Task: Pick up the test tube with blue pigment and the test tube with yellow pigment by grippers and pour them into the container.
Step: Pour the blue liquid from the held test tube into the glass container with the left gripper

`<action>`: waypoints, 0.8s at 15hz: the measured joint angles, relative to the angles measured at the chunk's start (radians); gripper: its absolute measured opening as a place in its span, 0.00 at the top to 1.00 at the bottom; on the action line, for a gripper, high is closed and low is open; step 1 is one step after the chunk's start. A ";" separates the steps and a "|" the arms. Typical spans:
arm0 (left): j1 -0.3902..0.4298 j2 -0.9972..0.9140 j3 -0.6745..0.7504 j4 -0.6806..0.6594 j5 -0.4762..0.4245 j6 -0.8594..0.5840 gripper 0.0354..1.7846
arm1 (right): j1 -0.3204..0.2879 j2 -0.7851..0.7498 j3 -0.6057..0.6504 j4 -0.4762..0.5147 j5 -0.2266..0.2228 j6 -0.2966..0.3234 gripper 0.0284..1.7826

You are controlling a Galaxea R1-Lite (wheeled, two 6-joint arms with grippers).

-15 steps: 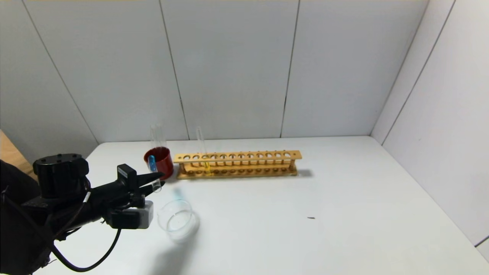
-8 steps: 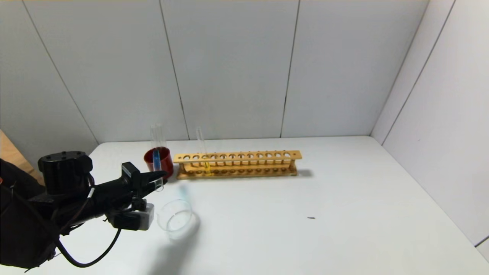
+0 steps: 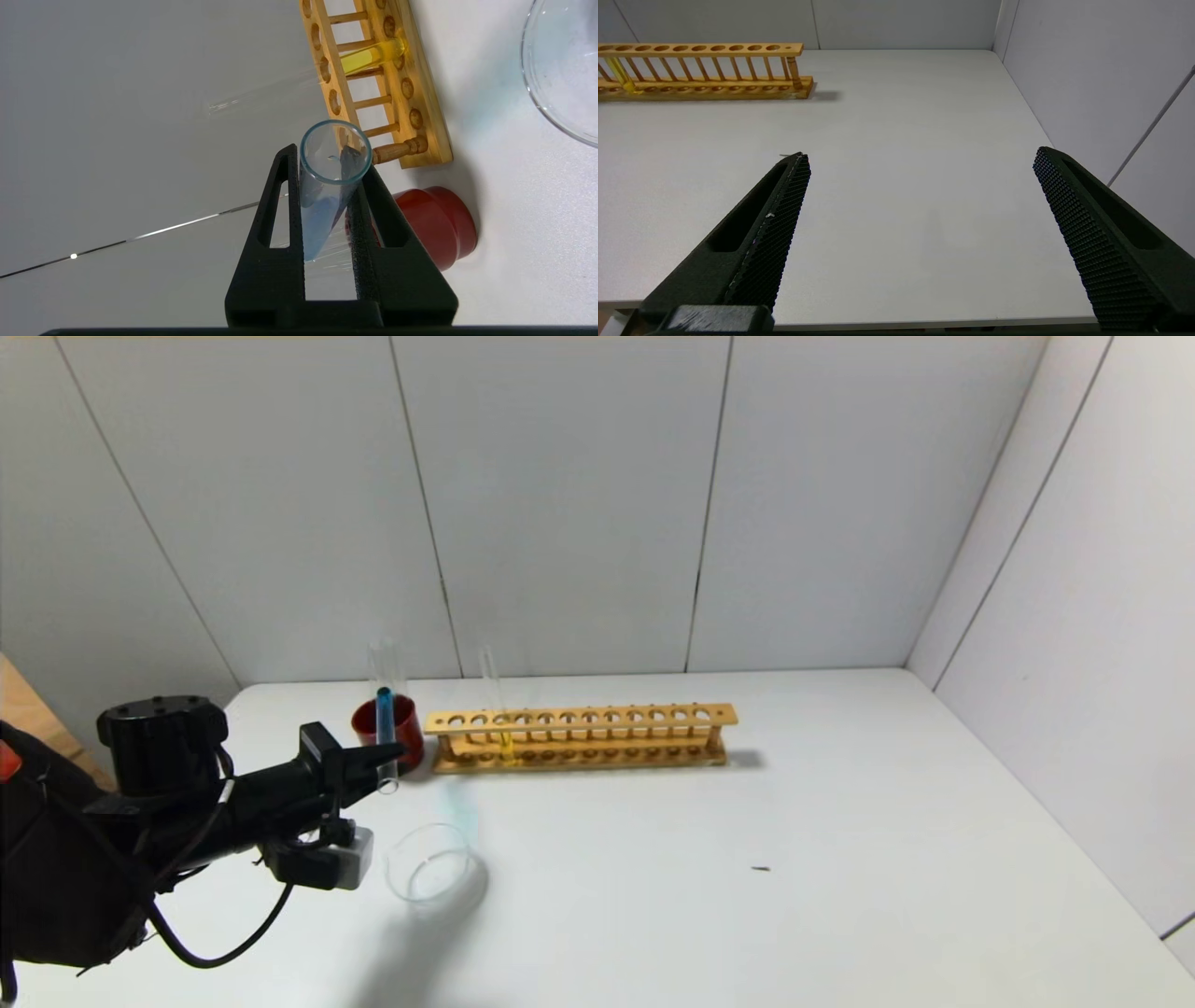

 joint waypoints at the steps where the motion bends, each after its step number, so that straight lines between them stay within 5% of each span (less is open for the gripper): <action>1: -0.002 0.006 -0.003 0.000 0.007 0.015 0.83 | 0.000 0.000 0.000 0.000 0.000 0.000 0.02; 12: -0.033 0.036 -0.015 -0.003 0.059 0.084 0.83 | 0.000 0.000 0.000 0.000 0.000 0.000 0.02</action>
